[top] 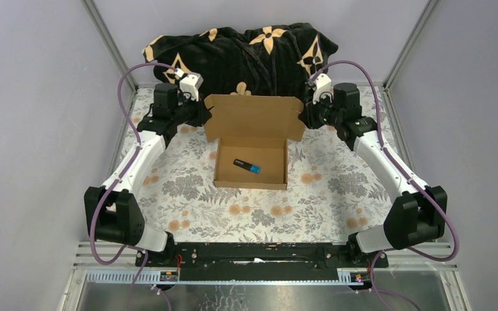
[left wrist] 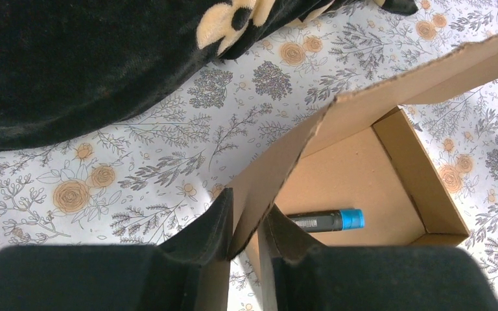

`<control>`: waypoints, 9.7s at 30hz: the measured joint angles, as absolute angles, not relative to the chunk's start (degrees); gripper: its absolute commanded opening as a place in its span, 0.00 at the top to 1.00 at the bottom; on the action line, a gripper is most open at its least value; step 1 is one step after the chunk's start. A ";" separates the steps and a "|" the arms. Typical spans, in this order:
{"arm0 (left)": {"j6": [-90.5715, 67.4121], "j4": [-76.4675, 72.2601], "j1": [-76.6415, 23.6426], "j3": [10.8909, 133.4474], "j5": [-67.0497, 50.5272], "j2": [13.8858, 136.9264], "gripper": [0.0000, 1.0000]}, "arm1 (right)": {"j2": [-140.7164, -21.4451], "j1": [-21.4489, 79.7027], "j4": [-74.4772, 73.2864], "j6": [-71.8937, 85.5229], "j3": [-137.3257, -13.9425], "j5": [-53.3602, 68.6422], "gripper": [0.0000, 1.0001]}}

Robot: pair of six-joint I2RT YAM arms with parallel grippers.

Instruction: Fold the paper box

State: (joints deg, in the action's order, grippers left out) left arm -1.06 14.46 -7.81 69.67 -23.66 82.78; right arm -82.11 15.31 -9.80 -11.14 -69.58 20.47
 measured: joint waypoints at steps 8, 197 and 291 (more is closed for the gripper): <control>-1.10 14.44 -7.81 69.69 -24.60 83.46 0.80 | -83.20 15.51 -9.85 -10.24 -70.26 21.23 0.81; -46.63 -6.24 -50.26 9.72 32.03 46.19 0.54 | -33.82 54.22 -31.20 46.35 -28.10 -38.50 0.55; -39.77 12.36 -25.58 28.93 18.33 55.02 0.02 | -49.30 32.16 -6.76 27.94 -28.32 -9.72 0.00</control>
